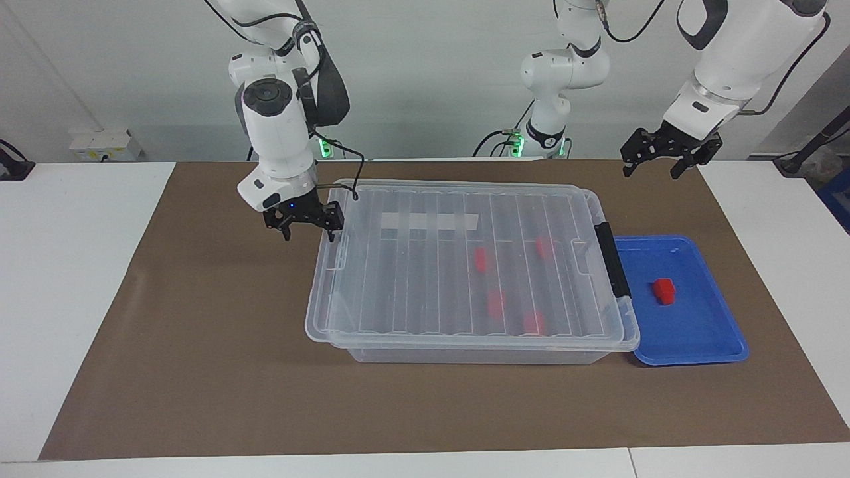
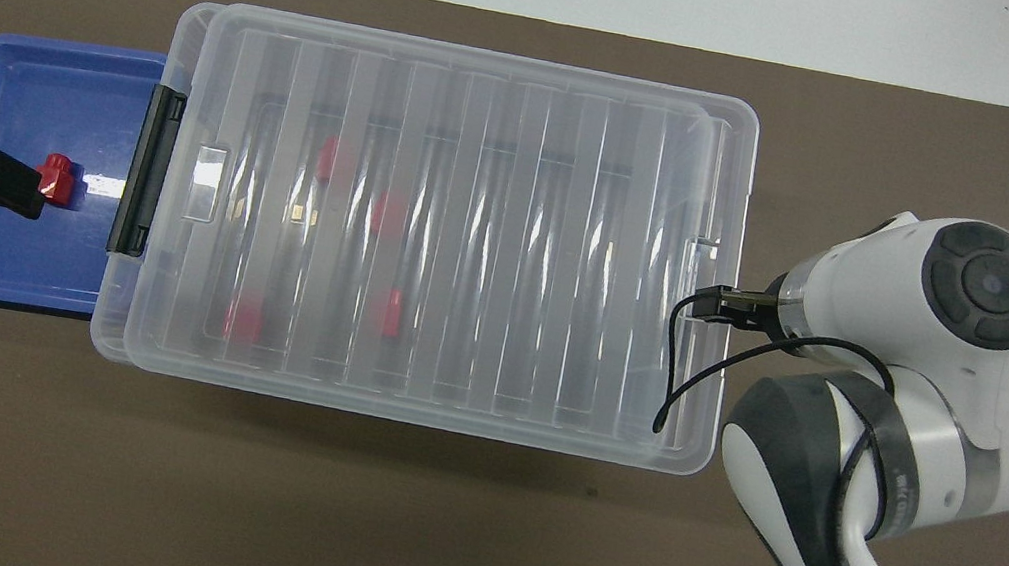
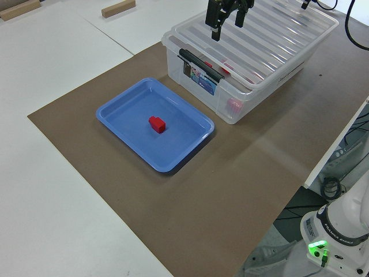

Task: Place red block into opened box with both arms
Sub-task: 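Slide the clear lid with the right gripper away from the left gripper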

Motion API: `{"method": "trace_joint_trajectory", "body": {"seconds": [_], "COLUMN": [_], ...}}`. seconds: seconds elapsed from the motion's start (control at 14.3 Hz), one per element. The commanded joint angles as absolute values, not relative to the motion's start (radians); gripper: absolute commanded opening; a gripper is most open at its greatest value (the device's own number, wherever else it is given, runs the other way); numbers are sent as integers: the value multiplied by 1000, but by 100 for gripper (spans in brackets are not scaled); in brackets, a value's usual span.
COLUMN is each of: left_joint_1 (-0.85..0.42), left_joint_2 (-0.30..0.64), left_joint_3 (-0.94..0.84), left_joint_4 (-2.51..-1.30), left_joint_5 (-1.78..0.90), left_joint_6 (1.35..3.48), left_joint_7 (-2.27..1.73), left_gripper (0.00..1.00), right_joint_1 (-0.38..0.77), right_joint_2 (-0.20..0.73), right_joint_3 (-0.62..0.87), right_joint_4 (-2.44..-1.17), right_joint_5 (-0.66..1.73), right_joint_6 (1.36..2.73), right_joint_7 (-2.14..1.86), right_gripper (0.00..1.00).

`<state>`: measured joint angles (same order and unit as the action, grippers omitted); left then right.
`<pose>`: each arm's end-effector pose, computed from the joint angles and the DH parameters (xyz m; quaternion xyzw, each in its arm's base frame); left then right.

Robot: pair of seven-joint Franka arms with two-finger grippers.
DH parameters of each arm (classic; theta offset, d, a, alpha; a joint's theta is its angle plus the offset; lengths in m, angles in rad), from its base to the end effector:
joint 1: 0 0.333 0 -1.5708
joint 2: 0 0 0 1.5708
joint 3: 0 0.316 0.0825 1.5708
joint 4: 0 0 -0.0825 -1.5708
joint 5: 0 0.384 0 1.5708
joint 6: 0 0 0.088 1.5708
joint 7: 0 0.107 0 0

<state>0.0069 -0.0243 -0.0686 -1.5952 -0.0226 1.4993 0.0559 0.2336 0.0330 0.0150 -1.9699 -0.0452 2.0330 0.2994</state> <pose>0.5377 -0.0362 0.6203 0.9976 -0.0591 -0.0358 0.0104 0.5505 0.1371 0.4560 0.9996 -0.0156 0.0199 0.0153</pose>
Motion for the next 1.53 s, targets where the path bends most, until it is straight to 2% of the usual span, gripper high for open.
{"method": "trace_joint_trajectory", "body": {"seconds": [0.0,0.28,0.42,0.7,1.12,1.47], "left_joint_1": [12,12,21,86,169,212], "left_joint_2": [-37,-38,-37,-20,103,224], "left_joint_3": [-72,-71,-64,-63,-63,-63], "left_joint_4": [-1591,-1601,-1609,-1751,-2005,-2022], "left_joint_5": [-17,-17,-8,-6,-6,-6], "left_joint_6": [1473,1497,1596,1863,2331,2471], "left_joint_7": [48,44,55,60,141,251], "left_gripper": [100,100,100,100,100,100], "right_joint_1": [180,134,98,35,-49,-107], "right_joint_2": [3,-2,0,0,2,5], "right_joint_3": [18,18,18,20,18,18], "right_joint_4": [-2000,-2000,-2000,-2000,-2000,-2000], "right_joint_5": [-63,-63,-61,-61,-61,-61], "right_joint_6": [2004,1993,1993,1993,2000,2020], "right_joint_7": [183,89,11,-63,-221,-330], "right_gripper": [99,99,99,99,99,99]}}
